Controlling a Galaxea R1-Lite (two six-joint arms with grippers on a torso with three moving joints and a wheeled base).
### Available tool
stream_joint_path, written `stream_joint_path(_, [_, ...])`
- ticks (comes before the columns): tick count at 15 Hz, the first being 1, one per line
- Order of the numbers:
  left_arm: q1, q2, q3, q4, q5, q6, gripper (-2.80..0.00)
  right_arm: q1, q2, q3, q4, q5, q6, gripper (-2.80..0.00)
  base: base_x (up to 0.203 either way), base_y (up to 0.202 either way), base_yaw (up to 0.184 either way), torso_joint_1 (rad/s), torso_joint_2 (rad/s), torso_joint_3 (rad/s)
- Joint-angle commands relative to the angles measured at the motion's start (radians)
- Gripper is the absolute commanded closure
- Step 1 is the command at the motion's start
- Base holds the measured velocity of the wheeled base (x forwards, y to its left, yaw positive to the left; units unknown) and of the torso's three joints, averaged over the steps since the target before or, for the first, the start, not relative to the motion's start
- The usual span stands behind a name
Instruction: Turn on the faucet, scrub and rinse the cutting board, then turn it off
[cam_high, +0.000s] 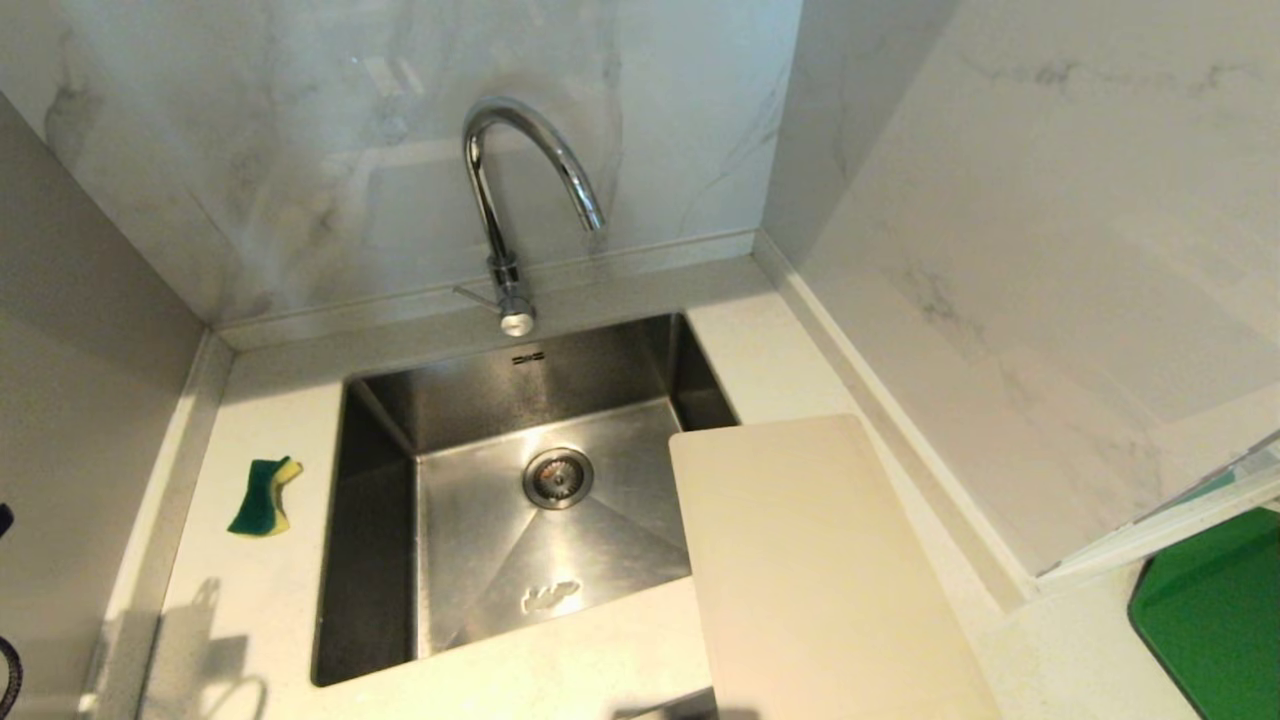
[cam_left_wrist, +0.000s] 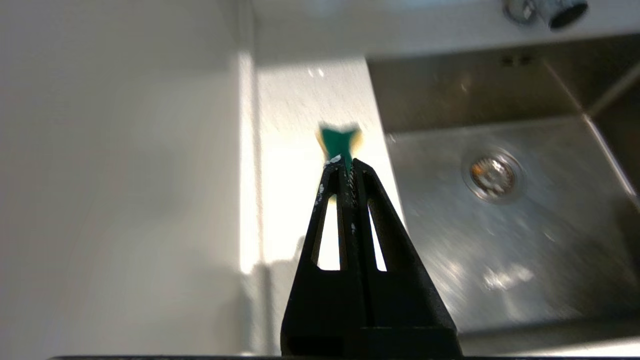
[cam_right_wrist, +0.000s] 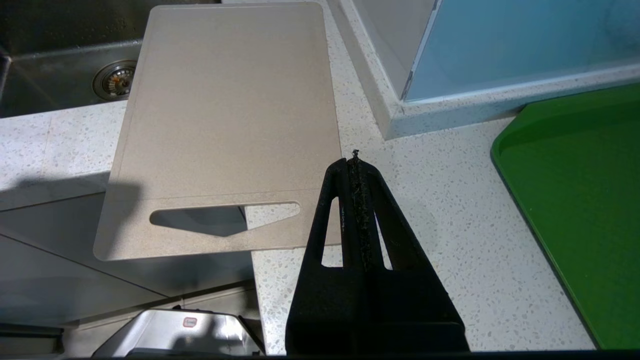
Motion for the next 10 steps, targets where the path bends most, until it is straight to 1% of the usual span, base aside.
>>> stream_joint_path(1, [-0.010, -0.017, 0.048, -0.006, -0.001, -0.024, 0.00, 0.000, 0.001, 0.000, 0.001, 0.001, -0.001, 0.00, 0.000, 0.000, 0.000, 0.000, 0.00, 0.000])
stream_joint_path(4, [-0.014, -0.104, 0.091, 0.002, -0.007, -0.033, 0.00, 0.000, 0.001, 0.000, 0.000, 0.001, -0.001, 0.00, 0.000, 0.000, 0.000, 0.000, 0.00, 0.000])
stream_joint_path(5, [-0.014, -0.133, 0.097, 0.004, -0.006, -0.034, 0.00, 0.000, 0.001, 0.000, -0.023, 0.001, -0.001, 0.00, 0.000, 0.000, 0.000, 0.000, 0.00, 0.000])
stream_joint_path(6, [-0.014, -0.168, 0.109, 0.010, -0.004, -0.035, 0.00, 0.000, 0.001, 0.000, -0.104, 0.001, -0.001, 0.00, 0.000, 0.000, 0.000, 0.000, 0.00, 0.000])
stream_joint_path(7, [-0.014, -0.214, 0.113, 0.037, -0.002, -0.037, 0.00, 0.000, 0.001, 0.000, -0.121, 0.000, -0.001, 0.00, 0.000, 0.000, 0.000, 0.000, 0.00, 0.000])
stream_joint_path(9, [-0.015, -0.345, 0.115, 0.156, -0.009, -0.036, 0.00, 0.000, 0.001, 0.000, -0.002, 0.000, -0.001, 0.00, 0.000, 0.000, 0.000, 0.000, 0.00, 0.000])
stream_joint_path(10, [-0.020, -0.421, 0.113, 0.248, -0.031, -0.035, 0.00, 0.000, 0.001, 0.000, 0.001, 0.001, -0.001, 0.00, 0.000, 0.000, 0.000, 0.000, 0.00, 0.000])
